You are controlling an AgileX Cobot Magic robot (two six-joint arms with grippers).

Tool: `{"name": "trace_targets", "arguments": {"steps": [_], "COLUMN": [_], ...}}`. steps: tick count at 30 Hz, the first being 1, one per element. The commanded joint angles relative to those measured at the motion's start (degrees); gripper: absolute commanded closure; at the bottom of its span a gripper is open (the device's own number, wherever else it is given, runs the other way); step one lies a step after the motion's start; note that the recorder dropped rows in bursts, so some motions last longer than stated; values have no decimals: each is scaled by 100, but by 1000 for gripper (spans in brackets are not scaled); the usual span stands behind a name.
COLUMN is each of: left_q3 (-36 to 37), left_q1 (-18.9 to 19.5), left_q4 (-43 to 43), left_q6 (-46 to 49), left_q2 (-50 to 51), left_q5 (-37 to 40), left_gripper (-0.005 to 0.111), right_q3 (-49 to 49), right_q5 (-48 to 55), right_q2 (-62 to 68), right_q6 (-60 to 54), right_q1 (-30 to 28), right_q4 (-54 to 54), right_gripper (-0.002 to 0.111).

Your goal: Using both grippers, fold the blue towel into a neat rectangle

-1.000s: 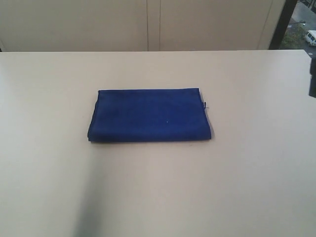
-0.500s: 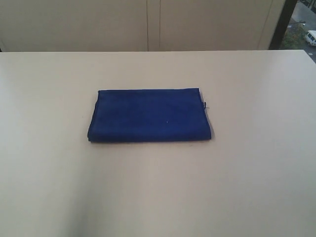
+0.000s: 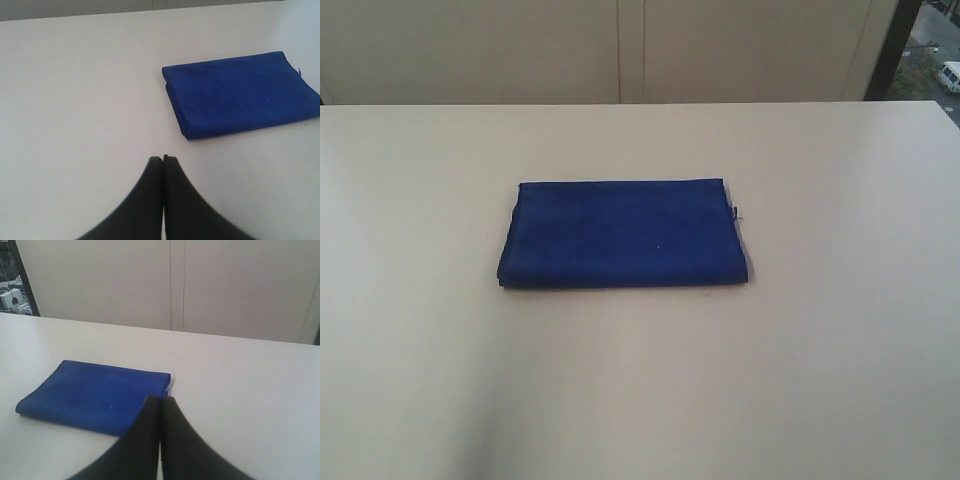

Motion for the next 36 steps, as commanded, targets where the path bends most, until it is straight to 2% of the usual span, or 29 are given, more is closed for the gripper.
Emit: {"name": "trace_targets", "arguments": {"steps": [1,8,13,22,28,36], "left_q3": [26,26,26,26,26,26], "left_q1": [17,17,17,17,17,17], "left_q4": [-52,-52,-52,-52,-52,-52], "left_q6": [-12,-12,-12,-12,-12,-12], "left_q2": [-36,-36,-36,-36,-36,-36], "left_q5": [51,51,51,51,51,51], "left_gripper": [107,107,107,107,107,107], "right_q3": [31,31,110,1008,1540,2032], "right_q5": [-29,-40,-40,-36,-217,-570], "right_q2": [-16,-73,-425,-1576,-1612,-1612], "right_q6": [-9,-9,-63,-175,-199,-199], "right_q1": [-61,-76,-537,-1046,-1287,-1311], "right_q4": [-2,-2,-13,-237,-265,-265], "right_gripper": [108,108,108,108,108,108]}}
